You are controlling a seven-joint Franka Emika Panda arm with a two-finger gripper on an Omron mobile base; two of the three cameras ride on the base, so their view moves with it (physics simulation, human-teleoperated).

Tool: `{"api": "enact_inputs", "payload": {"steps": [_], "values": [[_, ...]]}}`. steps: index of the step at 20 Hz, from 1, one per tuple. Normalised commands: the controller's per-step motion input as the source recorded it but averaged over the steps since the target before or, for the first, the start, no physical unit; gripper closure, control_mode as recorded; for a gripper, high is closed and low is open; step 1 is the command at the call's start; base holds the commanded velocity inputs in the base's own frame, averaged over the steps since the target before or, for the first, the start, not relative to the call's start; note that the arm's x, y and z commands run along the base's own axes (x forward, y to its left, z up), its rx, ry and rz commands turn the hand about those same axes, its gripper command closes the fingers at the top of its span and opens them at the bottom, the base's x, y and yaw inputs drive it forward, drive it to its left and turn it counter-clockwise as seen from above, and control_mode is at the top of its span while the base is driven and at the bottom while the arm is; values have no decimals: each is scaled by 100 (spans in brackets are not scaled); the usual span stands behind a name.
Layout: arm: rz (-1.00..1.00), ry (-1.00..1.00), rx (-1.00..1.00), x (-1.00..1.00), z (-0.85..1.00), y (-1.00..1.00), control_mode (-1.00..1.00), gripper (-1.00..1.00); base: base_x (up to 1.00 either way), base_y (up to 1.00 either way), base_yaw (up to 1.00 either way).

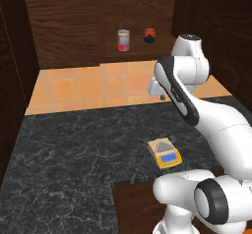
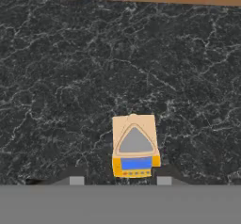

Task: Pick the canned food and place it on the digital scale for weighing, and close the cabinet.

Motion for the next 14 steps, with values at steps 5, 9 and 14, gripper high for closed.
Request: {"api": "enact_inputs", "payload": {"steps": [5, 9, 14], "values": [[2, -3, 0, -47, 0, 2, -100, -100, 0, 0, 0], [3, -30, 0, -63, 32, 14, -100, -100, 0, 0, 0], [8, -26, 4, -39, 57, 14, -100, -100, 0, 0, 0]]}}
